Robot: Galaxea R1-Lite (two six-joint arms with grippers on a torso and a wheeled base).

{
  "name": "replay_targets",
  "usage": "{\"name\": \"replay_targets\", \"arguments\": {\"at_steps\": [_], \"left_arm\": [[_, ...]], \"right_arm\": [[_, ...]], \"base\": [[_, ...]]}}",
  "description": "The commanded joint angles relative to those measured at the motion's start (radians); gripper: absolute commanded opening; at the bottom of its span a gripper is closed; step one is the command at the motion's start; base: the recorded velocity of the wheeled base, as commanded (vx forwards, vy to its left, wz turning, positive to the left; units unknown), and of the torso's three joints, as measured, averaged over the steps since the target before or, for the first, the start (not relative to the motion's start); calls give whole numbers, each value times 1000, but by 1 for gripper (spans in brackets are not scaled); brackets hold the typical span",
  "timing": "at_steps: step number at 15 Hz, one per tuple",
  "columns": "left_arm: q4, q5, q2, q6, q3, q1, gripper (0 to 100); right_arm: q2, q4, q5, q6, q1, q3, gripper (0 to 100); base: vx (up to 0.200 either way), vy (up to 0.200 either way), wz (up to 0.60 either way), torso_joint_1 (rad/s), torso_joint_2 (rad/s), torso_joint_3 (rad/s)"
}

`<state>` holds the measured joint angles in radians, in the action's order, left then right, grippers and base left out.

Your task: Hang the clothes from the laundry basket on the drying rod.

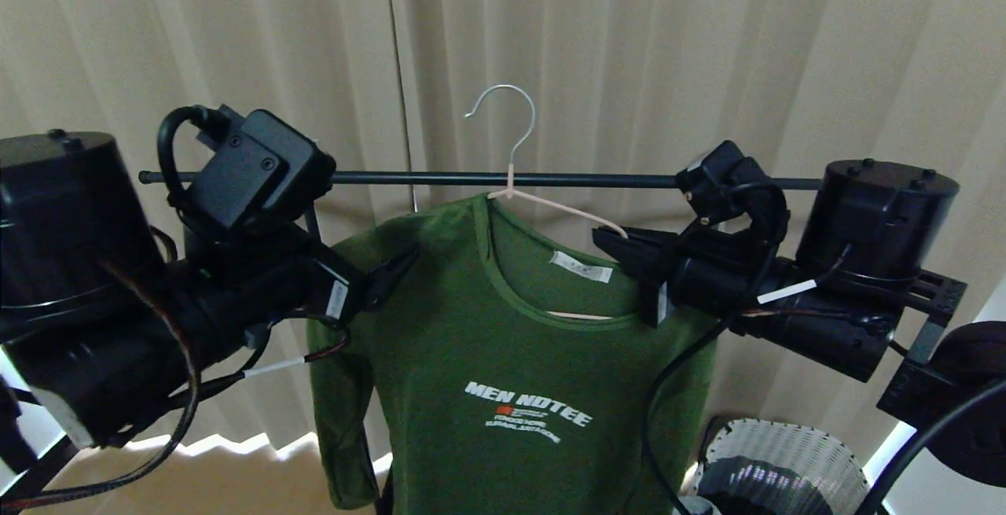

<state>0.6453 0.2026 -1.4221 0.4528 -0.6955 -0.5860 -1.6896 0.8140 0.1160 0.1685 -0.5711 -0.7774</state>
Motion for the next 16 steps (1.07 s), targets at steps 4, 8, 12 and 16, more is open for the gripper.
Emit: {"name": "replay_targets", "arguments": {"at_steps": [4,8,12,16], "left_arm": [[-4,-12,115,1,140,66,100],[4,-149,108,-8,264,149,100],[7,-155,61,-34,274,160,100],[28,-305,38,-94,291,206,100]], "right_arm": [[146,4,7,49,76,118,0],[248,5,54,48,76,205,0],[283,5,102,46,76,233,0],[283,7,125,46,76,231,0]], "base": [[0,0,0,0,0,0],[0,0,0,0,0,0],[0,0,0,0,0,0],[0,0,0,0,0,0]]}}
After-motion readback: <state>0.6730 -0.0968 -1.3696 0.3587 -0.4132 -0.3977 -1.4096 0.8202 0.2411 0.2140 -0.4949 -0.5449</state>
